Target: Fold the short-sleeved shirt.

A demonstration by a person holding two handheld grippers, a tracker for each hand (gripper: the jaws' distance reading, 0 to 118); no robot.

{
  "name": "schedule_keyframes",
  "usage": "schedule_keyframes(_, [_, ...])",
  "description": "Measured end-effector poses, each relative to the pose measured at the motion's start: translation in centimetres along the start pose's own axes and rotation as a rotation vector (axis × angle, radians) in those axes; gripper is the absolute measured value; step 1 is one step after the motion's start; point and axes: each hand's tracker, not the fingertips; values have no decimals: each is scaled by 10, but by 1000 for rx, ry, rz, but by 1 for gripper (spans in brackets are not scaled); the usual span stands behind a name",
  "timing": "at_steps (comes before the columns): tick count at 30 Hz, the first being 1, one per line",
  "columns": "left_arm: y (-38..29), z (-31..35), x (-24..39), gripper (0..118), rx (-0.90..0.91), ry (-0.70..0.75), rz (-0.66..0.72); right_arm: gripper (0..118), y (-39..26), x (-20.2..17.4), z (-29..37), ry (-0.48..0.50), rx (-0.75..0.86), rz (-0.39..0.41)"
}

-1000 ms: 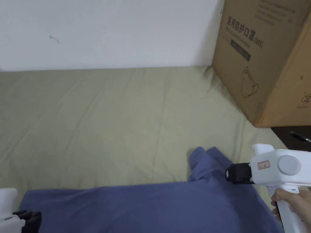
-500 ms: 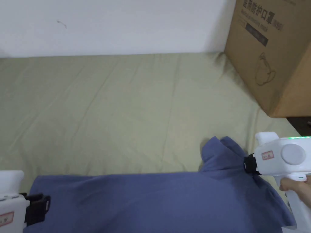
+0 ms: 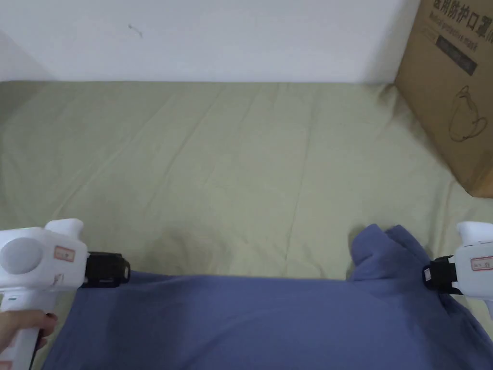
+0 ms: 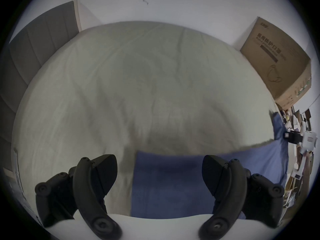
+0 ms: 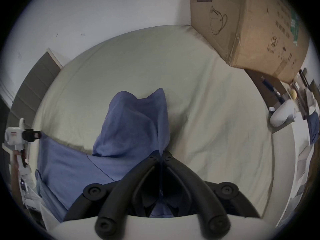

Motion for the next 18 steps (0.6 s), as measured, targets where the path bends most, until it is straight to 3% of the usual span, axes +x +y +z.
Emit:
schedule_keyframes(2, [3, -14, 8, 94, -21, 6, -12, 1, 0, 0, 0, -12, 0, 11])
schedule_keyframes(4, [-5, -16, 23, 75, -50, 104, -100, 1, -1, 3, -2, -17, -3, 12])
schedule_keyframes(5, [-8, -7, 29, 62, -28, 99, -179, 1, 0, 4, -2, -12, -5, 8])
schedule_keyframes(6, [-7, 1, 35, 38, -21, 99, -216, 1, 0, 4, -1, -9, -4, 2])
schedule_keyframes(7, [-6, 5, 36, 16, -18, 96, -212, 1, 1, 4, -1, -9, -2, 1])
schedule_keyframes(8, [-6, 6, 30, 3, -31, 64, -192, 1, 1, 3, 0, -11, 1, 5])
schedule_keyframes(13, [-3, 20, 22, 3, -18, 5, -117, 1, 3, 3, 24, 5, 30, 2])
schedule_keyframes(15, [-5, 39, 24, 3, 11, -5, -132, 1, 5, 9, 44, 63, 57, -52])
schedule_keyframes(18, [-11, 76, 18, 3, 64, -2, -165, 1, 2, 12, 80, 65, 101, -52])
